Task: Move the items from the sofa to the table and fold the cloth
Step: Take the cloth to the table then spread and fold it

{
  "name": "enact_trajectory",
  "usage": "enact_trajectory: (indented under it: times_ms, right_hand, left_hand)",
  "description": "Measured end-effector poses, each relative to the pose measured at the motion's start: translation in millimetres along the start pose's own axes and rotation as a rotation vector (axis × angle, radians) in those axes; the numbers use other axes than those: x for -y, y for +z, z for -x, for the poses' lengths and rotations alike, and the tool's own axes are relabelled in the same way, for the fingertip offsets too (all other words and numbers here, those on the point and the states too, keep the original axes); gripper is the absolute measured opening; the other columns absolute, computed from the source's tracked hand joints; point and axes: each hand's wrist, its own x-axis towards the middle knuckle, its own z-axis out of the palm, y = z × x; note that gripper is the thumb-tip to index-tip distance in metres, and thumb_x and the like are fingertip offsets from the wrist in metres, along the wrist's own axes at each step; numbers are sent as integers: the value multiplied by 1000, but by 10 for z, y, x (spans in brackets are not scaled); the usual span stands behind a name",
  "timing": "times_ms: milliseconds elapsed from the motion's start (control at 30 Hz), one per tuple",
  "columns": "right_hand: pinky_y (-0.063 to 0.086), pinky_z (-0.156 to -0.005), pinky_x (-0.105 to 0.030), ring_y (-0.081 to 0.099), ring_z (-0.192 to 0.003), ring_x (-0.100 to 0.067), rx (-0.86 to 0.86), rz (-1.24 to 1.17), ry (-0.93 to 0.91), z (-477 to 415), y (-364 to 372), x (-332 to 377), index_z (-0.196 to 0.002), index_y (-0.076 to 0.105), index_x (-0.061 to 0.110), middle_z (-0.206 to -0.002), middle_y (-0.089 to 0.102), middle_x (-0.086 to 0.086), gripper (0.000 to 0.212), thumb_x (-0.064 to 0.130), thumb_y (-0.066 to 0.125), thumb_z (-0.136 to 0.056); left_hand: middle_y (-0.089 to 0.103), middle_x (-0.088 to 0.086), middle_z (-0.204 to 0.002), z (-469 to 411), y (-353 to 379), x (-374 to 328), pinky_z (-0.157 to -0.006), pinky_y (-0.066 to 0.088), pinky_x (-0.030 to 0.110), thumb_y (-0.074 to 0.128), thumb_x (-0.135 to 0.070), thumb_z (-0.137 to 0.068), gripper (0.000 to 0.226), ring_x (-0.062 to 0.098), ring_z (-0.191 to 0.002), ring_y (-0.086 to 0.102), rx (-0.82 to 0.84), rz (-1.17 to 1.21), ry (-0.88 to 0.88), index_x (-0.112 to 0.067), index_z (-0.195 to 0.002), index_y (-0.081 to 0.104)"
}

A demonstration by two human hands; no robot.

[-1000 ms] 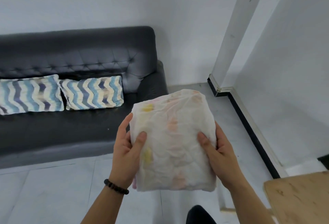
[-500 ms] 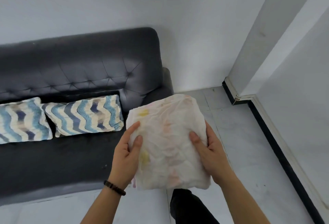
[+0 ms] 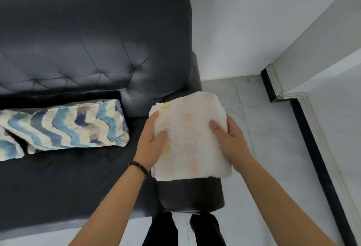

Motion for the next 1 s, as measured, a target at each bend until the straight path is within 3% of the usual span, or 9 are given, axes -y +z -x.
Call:
enact_trajectory:
  times_ms: [200,367,433,500,567,667,767,867,1000]
  right_hand:
    - [49,-102,-45,57,-116,-13,-46,-29,-62,-1165,373,-351,-143,41,37,-132,56,13,52,48,57,-94]
    - [35,-114,-42,38,-140,-21,-97,9,28,-1651,579,-1079,-156,8,35,-161,24,3,74,52,50,-97]
    - [30,-118,-45,28,-146,-21,-83,95,9,-1605,606,-1317,-156,4,36,-163,15,5,77,55,49,-96]
    - [18,-120,-37,14,-150,-18,-53,240,-78,-1453,611,-1462,-155,2,38,-164,2,7,74,54,45,-98]
    - [15,-111,-24,6,-150,-13,-25,349,-158,-1308,608,-1526,-155,2,37,-164,-5,8,71,49,44,-100]
    - [17,-109,-21,13,-148,-15,-84,417,-225,-1234,565,-1586,-155,12,32,-164,3,2,62,42,43,-102]
    - [21,-110,-21,18,-147,-19,-101,490,-224,-1313,487,-1728,-155,20,33,-163,8,-2,52,39,34,-105]
    - [24,-113,-27,19,-149,-21,52,515,-199,-1413,479,-1874,-156,9,37,-164,7,-2,53,42,25,-106]
    - [32,-107,-32,23,-147,-21,115,551,-213,-1531,451,-1875,-156,2,39,-164,7,-1,54,46,21,-105]
  left_hand:
    - [35,-10,-145,-1153,294,532,-111,37,35,51,-6,-94,60,10,-130,40,-10,71,24,-24,-148,30]
    - [4,-5,-162,-1632,596,1240,-119,21,43,58,-39,-94,89,17,-146,18,31,110,-135,-35,-151,-10]
    - [-3,-7,-162,-1598,660,1459,-120,14,45,55,-47,-93,89,15,-148,6,15,39,-185,-37,-150,-13]
    - [-6,-12,-161,-1449,711,1620,-121,10,45,51,-47,-94,86,10,-148,0,33,16,-179,-37,-150,-12]
    - [-5,-17,-160,-1293,763,1705,-121,10,44,51,-48,-94,84,7,-147,1,75,48,-211,-39,-150,-11]
    - [-1,-18,-160,-1118,914,1706,-122,8,40,50,-39,-96,79,6,-147,2,110,77,-227,-37,-151,-7]
    - [4,-9,-160,-979,1099,1674,-117,6,25,44,-26,-102,69,6,-147,4,116,56,-199,-31,-153,-2]
    - [2,-2,-161,-947,1199,1802,-113,7,22,39,-28,-103,66,7,-146,5,111,-15,-204,-34,-153,-3]
    - [3,2,-161,-1039,1222,1912,-114,6,26,38,-29,-102,65,11,-147,3,92,-37,-196,-36,-152,-3]
